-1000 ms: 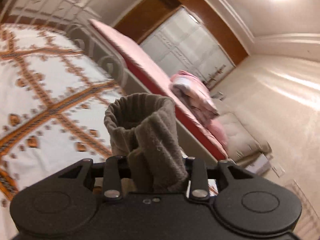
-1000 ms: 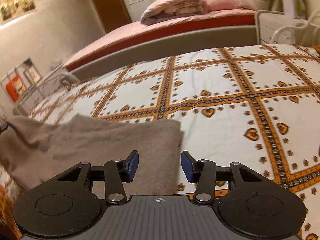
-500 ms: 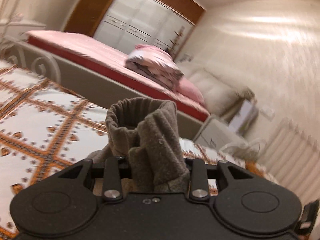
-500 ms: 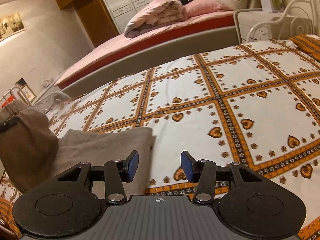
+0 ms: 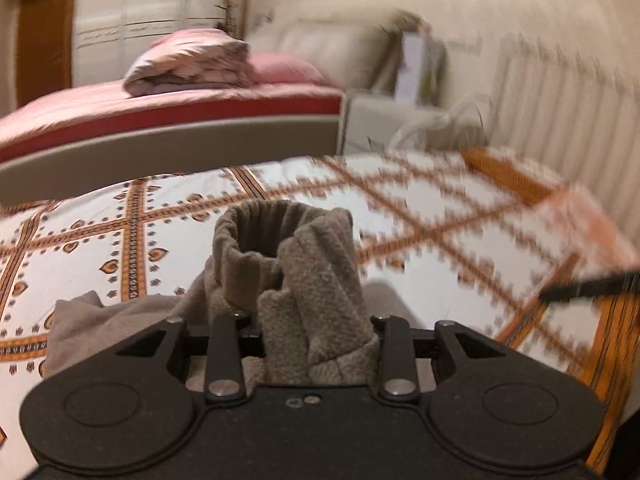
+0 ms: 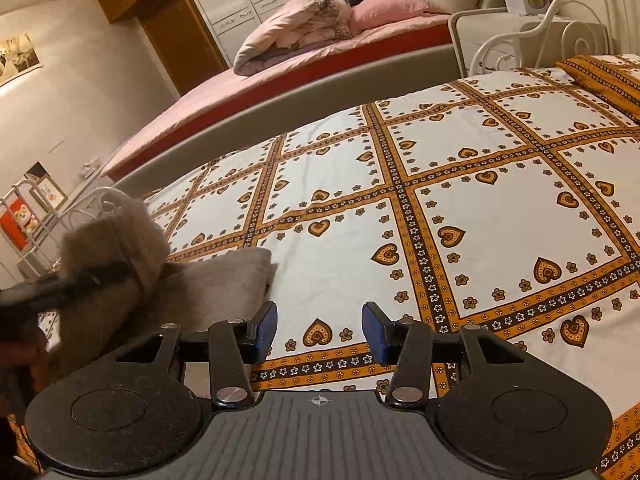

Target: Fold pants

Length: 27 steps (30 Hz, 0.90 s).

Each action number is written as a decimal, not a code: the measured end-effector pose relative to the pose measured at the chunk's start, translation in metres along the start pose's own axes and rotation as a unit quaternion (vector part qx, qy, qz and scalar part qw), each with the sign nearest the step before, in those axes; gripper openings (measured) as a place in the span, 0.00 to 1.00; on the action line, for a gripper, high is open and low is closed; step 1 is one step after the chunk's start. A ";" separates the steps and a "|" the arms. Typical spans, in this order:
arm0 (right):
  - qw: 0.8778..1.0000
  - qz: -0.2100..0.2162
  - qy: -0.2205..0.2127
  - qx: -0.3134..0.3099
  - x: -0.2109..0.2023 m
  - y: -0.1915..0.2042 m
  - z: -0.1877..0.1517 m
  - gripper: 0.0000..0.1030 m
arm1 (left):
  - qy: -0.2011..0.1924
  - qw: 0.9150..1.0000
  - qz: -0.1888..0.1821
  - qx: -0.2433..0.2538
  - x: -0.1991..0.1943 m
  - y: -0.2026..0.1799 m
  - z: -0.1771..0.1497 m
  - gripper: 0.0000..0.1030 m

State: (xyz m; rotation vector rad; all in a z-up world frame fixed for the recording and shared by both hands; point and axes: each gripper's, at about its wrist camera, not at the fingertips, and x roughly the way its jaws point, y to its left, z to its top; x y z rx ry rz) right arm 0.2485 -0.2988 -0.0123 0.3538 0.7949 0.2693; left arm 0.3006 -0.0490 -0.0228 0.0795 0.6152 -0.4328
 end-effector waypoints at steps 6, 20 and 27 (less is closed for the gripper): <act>1.000 0.002 0.005 -0.006 0.006 0.004 0.000 0.46 | 0.010 0.999 0.004 0.047 0.010 -0.020 -0.001 0.24; 1.000 -0.002 0.000 0.004 0.013 0.007 0.001 0.46 | -0.020 0.995 -0.098 0.003 -0.012 -0.021 0.006 0.66; 0.996 0.093 0.002 0.006 0.029 0.038 0.005 0.46 | 0.005 0.995 0.018 -0.101 -0.047 0.075 -0.010 0.71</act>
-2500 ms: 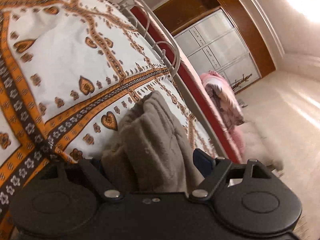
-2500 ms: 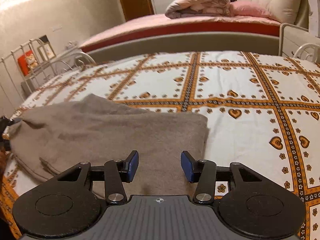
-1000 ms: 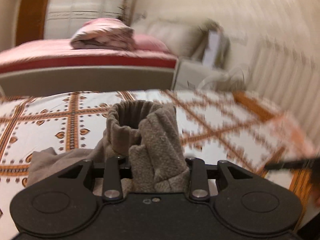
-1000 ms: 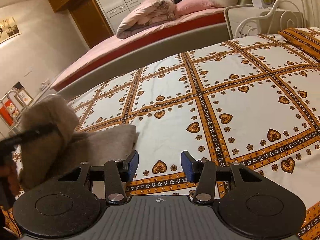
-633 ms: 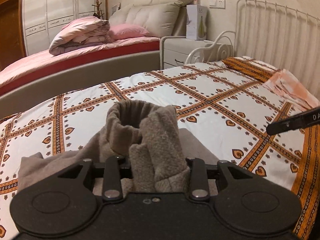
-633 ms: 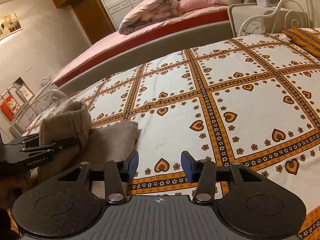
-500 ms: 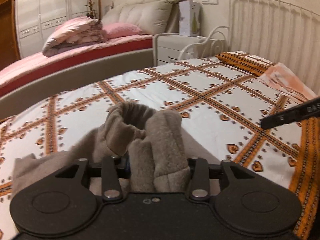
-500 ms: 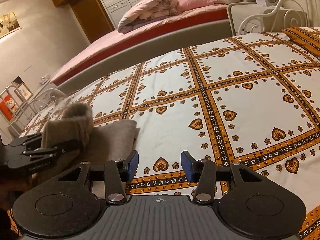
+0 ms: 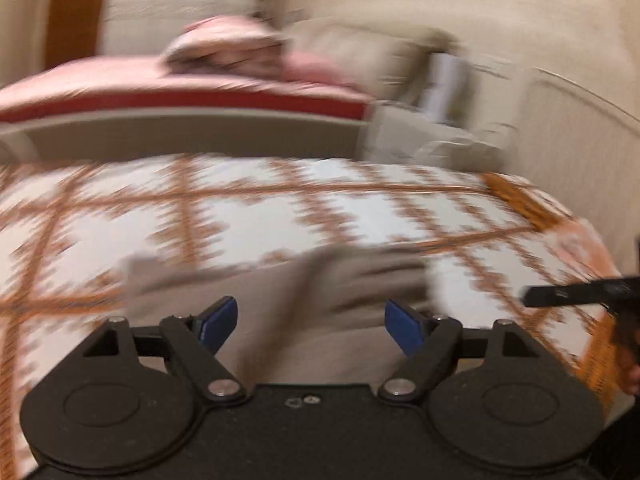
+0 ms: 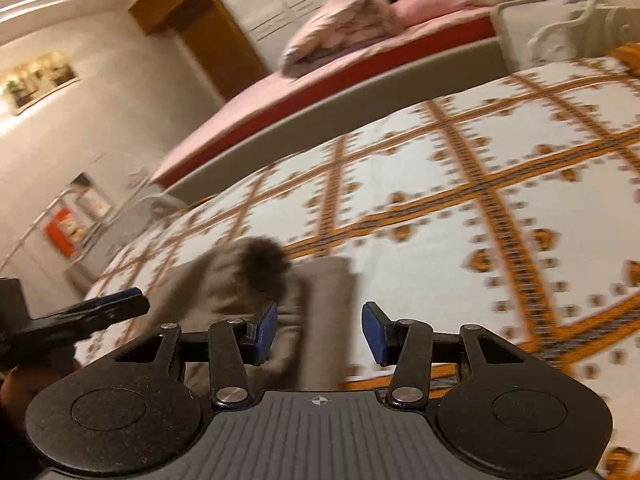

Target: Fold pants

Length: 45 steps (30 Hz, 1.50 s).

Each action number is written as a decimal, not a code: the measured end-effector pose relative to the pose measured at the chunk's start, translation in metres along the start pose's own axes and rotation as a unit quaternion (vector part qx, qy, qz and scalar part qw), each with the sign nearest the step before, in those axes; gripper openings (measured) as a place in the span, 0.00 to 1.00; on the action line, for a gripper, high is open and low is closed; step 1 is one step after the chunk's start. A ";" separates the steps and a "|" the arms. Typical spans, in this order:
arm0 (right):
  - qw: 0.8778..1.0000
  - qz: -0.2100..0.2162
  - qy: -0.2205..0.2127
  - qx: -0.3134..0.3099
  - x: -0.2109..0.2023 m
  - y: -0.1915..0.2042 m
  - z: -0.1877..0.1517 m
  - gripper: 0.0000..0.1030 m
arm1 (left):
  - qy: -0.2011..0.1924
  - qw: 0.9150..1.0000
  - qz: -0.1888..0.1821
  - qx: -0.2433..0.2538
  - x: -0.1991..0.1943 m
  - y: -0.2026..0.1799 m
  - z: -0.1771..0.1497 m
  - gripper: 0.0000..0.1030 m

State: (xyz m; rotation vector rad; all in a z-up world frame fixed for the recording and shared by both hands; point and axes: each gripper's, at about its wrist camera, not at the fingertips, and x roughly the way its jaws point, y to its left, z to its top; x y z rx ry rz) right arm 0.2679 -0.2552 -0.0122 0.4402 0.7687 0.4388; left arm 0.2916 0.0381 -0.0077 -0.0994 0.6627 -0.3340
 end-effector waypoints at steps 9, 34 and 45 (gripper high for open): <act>0.996 0.058 0.060 -0.010 0.060 0.036 -0.007 0.46 | 0.015 0.987 0.093 -0.128 -0.046 0.101 -0.016 0.71; 0.970 0.103 0.127 0.178 0.082 0.003 -0.016 0.46 | 0.030 0.982 0.122 -0.142 -0.079 0.158 -0.039 0.71; 0.980 0.159 0.050 0.108 0.082 0.027 -0.002 0.16 | 0.050 0.987 0.114 -0.104 -0.058 0.137 -0.036 0.71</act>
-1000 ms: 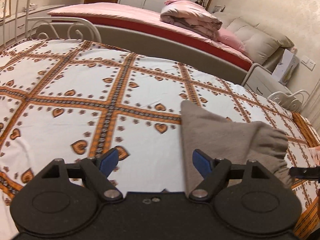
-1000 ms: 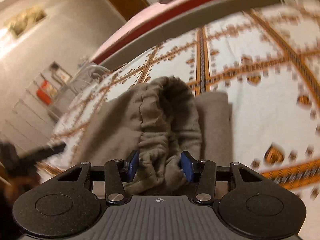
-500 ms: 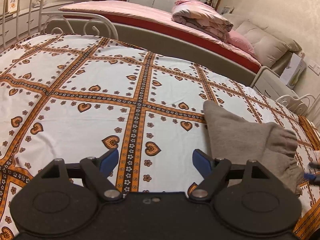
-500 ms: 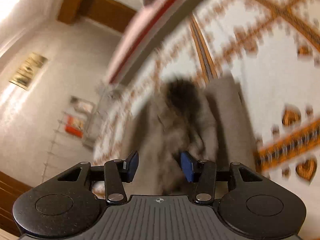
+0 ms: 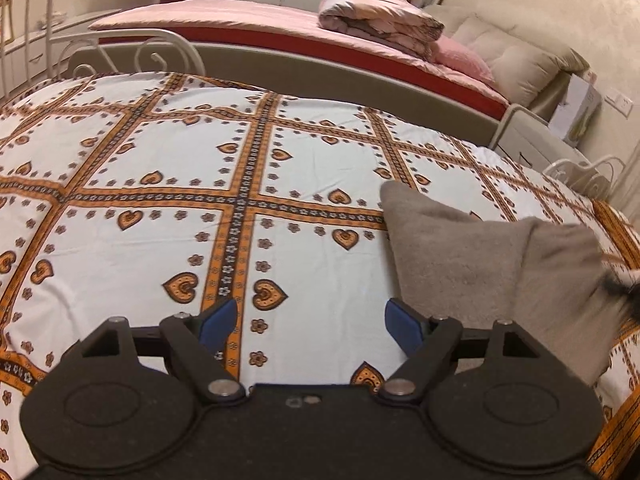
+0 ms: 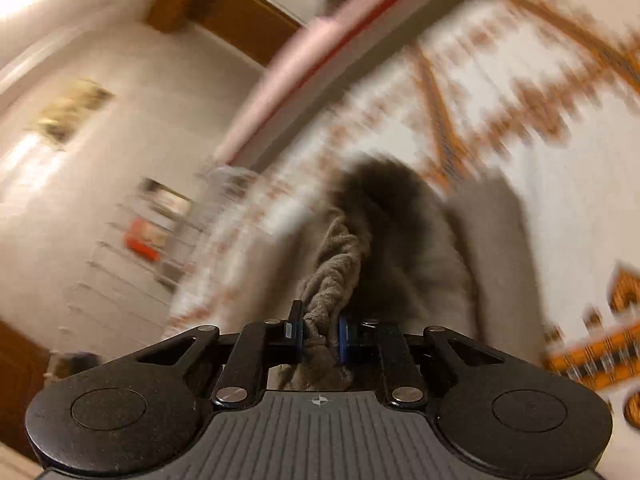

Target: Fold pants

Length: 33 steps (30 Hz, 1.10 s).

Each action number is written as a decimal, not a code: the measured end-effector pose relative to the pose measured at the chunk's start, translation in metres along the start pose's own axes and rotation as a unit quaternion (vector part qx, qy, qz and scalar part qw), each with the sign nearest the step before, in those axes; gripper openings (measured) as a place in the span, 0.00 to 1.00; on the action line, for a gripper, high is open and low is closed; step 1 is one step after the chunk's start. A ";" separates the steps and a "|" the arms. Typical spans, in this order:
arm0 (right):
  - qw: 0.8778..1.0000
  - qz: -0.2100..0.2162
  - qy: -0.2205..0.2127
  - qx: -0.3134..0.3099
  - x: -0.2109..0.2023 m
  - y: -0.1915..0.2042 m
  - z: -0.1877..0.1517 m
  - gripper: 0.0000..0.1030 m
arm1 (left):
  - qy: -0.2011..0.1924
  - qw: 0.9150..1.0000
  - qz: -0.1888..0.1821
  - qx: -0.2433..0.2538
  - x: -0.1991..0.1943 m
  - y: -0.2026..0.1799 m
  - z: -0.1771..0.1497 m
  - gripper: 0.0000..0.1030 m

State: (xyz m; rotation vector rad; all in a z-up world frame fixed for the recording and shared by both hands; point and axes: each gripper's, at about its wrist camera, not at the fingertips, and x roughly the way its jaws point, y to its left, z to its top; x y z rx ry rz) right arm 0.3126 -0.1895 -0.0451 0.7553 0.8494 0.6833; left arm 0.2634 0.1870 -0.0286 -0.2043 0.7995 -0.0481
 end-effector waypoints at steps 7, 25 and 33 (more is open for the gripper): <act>0.997 -0.079 0.011 0.017 -0.005 -0.024 -0.001 0.16 | 0.007 1.000 0.001 0.006 0.005 -0.004 0.000 0.71; 0.993 -0.114 -0.032 0.030 -0.038 -0.025 -0.002 0.71 | 0.003 1.000 0.002 0.005 -0.002 0.005 0.001 0.71; 0.992 -0.092 0.029 0.086 -0.019 -0.045 -0.007 0.66 | 0.004 1.000 -0.001 0.009 0.004 -0.003 0.003 0.71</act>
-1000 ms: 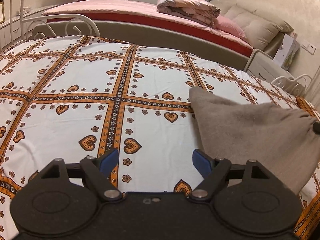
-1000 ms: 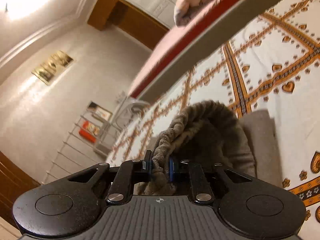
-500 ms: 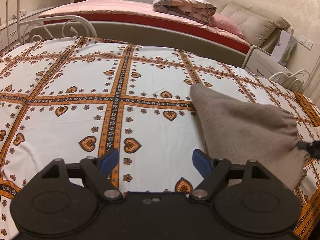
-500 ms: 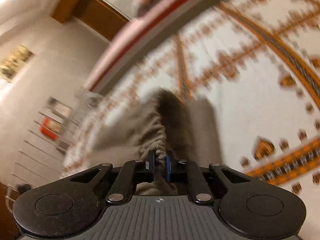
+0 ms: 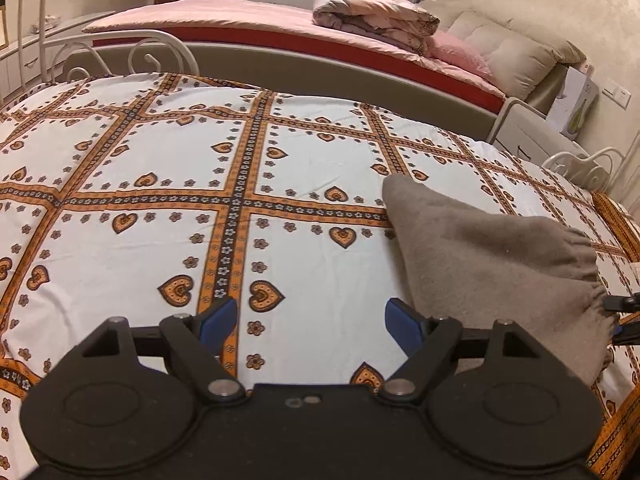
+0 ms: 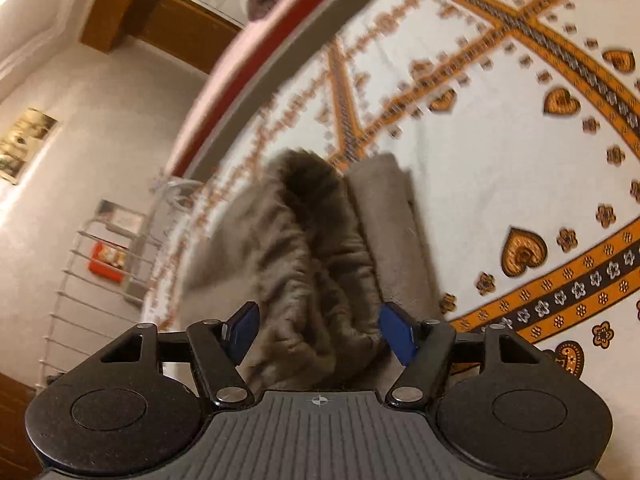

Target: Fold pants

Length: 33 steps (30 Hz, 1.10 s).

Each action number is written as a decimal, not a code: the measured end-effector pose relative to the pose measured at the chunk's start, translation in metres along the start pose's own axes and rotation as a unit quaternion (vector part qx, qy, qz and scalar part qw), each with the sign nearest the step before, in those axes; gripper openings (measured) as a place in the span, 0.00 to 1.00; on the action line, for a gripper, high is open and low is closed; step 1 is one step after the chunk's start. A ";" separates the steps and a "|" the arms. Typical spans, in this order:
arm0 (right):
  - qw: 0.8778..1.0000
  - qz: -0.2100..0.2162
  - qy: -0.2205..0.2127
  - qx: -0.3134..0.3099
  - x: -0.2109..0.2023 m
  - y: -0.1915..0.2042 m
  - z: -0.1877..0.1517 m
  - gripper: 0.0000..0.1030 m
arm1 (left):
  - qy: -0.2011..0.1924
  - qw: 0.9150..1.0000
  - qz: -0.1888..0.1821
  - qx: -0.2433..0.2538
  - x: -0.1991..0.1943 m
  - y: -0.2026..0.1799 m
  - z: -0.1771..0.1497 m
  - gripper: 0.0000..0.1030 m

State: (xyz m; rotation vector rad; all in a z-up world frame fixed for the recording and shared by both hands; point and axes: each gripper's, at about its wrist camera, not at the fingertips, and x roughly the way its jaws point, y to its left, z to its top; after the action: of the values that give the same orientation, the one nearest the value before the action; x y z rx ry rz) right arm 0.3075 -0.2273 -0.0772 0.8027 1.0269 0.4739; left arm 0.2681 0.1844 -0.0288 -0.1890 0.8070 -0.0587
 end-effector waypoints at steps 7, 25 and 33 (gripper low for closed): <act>0.999 -0.006 -0.026 0.018 -0.001 -0.009 0.007 0.54 | 0.005 1.000 -0.003 0.022 0.001 -0.008 -0.002 0.71; 0.994 0.079 -0.038 -0.061 0.003 0.032 0.002 0.26 | 0.013 0.999 0.002 0.048 -0.004 -0.015 -0.006 0.72; 0.999 -0.008 -0.037 -0.033 -0.010 0.004 0.007 0.24 | 0.019 0.998 -0.003 0.061 0.001 -0.023 -0.006 0.72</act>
State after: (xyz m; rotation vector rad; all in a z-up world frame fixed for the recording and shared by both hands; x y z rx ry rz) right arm 0.3092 -0.2340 -0.0667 0.7472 0.9440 0.4585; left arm 0.2653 0.1605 -0.0295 -0.0748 0.8378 -0.1175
